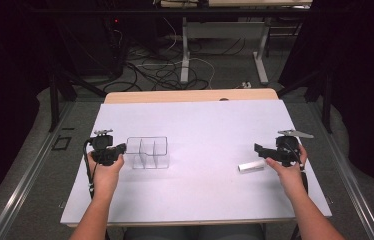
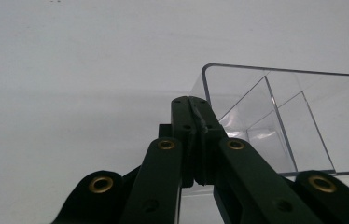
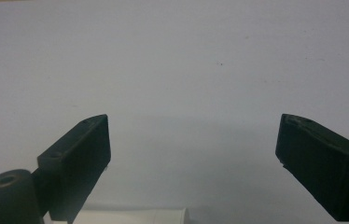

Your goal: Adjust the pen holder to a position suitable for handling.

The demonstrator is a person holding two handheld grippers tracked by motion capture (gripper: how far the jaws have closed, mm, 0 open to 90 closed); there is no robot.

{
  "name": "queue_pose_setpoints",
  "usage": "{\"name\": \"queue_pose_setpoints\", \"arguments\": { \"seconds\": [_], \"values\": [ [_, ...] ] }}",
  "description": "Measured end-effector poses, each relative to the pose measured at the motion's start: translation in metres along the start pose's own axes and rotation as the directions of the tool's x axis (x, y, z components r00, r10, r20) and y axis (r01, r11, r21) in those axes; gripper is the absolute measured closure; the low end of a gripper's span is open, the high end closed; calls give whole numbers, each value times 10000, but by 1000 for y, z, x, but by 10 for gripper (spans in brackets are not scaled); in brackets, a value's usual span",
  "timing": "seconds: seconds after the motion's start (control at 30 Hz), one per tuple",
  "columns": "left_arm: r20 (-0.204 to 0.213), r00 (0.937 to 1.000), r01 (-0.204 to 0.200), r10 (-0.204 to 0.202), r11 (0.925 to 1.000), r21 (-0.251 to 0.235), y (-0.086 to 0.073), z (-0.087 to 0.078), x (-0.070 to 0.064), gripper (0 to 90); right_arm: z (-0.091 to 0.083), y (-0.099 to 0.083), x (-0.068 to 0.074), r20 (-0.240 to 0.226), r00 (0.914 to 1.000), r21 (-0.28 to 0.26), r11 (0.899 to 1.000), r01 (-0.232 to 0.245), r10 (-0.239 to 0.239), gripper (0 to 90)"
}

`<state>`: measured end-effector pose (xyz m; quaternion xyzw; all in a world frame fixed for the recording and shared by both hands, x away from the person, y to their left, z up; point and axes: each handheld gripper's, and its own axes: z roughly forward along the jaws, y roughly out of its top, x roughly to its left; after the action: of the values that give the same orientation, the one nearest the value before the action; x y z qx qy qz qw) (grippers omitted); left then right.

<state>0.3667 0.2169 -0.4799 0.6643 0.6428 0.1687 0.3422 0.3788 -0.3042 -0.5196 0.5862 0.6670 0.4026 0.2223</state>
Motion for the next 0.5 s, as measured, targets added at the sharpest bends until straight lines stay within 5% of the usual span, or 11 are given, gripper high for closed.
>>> {"name": "queue_pose_setpoints", "arguments": {
  "seconds": [0.5],
  "values": [
    [701,9949,-722,725,9974,-59,1,16,-44,900,1,0,2,-81,9999,76,9999,67,-66,104]
  ]
}}
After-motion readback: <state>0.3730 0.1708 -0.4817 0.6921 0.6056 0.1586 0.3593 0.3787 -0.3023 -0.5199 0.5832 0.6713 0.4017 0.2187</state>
